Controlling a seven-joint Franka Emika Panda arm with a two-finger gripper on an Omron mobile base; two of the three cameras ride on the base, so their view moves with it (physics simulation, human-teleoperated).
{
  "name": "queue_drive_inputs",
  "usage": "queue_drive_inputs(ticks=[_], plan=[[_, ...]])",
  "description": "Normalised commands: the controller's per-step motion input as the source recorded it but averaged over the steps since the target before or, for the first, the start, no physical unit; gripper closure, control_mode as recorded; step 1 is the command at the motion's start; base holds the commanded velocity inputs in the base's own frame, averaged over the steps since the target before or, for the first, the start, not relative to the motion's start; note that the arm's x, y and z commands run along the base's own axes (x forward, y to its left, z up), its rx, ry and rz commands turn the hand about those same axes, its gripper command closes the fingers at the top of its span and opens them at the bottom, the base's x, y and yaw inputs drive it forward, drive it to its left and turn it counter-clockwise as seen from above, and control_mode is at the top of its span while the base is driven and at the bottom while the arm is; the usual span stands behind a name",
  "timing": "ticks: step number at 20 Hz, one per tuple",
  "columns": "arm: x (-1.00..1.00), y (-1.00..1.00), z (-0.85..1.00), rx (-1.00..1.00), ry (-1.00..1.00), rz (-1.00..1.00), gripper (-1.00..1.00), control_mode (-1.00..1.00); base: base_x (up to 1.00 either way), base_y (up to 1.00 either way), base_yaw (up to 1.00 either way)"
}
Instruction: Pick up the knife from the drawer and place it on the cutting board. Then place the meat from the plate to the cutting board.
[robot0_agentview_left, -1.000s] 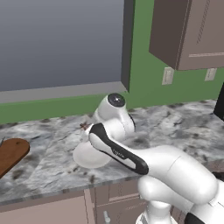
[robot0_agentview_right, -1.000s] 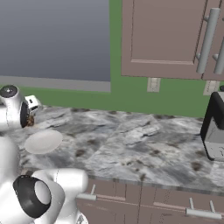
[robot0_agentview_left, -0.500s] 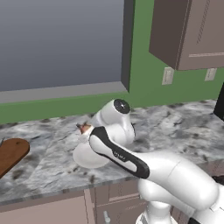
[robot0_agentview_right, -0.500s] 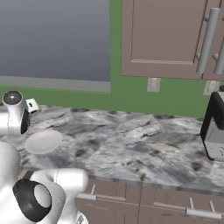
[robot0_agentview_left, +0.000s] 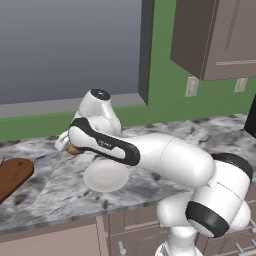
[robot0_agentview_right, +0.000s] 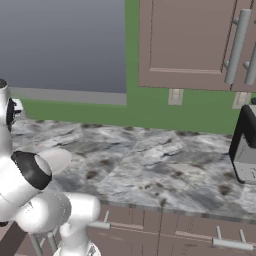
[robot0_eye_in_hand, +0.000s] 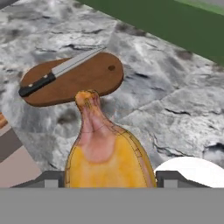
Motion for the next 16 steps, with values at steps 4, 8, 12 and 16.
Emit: queue_drive_inputs(ticks=[4,8,12,16], plan=[[0.03,0.88,0.00,-0.09,0.09,0.04,1.00,-1.00,0.00,0.00,0.00],[0.00,0.56,0.00,-0.12,0.01,0.03,1.00,-1.00,0.00,0.00,0.00],[0.00,0.41,-0.15,-0.15,-0.03,0.00,1.00,-1.00,0.00,0.00,0.00],[0.00,0.44,-0.24,-0.14,-0.08,0.00,1.00,-1.00,0.00,0.00,0.00]])
